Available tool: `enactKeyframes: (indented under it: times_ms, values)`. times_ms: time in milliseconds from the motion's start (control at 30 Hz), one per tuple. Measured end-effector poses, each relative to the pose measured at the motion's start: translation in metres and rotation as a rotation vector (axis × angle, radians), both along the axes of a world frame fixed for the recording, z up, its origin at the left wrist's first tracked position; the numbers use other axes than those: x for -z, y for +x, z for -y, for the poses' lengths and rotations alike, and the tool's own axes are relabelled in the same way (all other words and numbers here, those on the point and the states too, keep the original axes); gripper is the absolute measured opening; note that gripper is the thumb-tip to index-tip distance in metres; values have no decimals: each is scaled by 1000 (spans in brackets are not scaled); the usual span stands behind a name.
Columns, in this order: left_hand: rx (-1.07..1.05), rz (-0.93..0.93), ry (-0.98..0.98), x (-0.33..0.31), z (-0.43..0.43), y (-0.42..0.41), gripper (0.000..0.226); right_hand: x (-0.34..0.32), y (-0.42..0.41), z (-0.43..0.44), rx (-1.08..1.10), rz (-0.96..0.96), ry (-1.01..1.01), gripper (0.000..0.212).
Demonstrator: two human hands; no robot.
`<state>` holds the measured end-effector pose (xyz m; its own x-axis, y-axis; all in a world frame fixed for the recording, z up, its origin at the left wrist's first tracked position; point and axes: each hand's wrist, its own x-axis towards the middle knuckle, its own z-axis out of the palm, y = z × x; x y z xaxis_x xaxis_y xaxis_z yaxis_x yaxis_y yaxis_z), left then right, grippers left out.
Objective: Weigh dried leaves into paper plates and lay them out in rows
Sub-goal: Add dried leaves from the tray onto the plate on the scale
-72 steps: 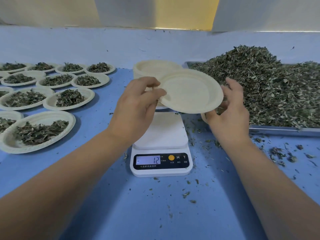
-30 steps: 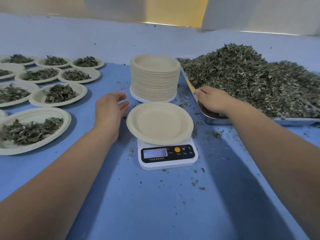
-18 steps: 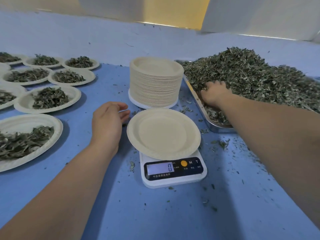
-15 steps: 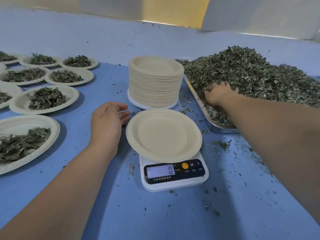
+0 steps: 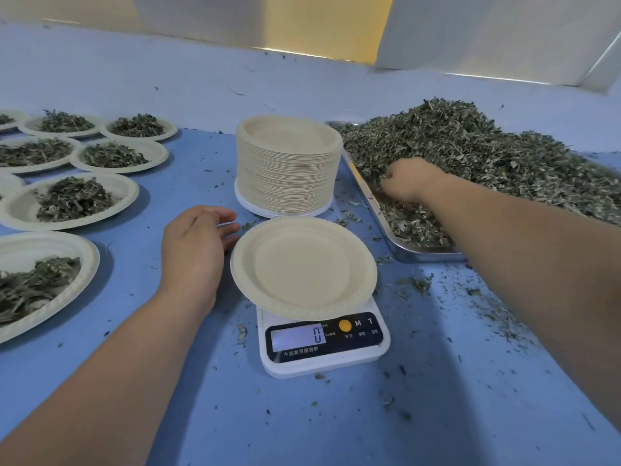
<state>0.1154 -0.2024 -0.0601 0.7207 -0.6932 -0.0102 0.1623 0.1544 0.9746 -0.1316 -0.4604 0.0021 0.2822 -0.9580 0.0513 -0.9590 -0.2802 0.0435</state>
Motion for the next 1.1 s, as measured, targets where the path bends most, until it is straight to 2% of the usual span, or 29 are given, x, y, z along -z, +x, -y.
enactKeyframes:
  times_ms: [100, 200, 267, 467, 667, 767, 833, 900, 1100]
  values:
    - [-2, 12, 8, 0, 0, 0, 31, -9, -12, -1, 28, 97, -233, 27]
    - [-6, 16, 19, -1, 1, 0, 31, -13, -21, 7, 59, 22, -466, 45]
    - [-7, 30, 35, -1, 2, -2, 31, -18, -22, 16, 68, 37, -526, 57]
    - [-15, 44, 34, -2, 1, -4, 32, -41, -21, 53, 124, -23, -509, 78]
    - [-19, 42, 61, -1, 2, -4, 32, -48, -31, 86, 207, -76, -318, 104]
    - [-20, 38, 58, -1, 2, -3, 32, -28, -39, 86, 211, -86, -225, 92]
    - [-25, 39, 63, -2, 3, -3, 32, -15, -42, 82, 167, -130, -297, 71]
    - [-20, 34, 62, -2, 4, -4, 31, -11, -42, 75, 122, -118, -361, 60]
    - [-21, 49, 74, -5, 2, -5, 32, -16, -38, 39, -10, -25, -396, 57]
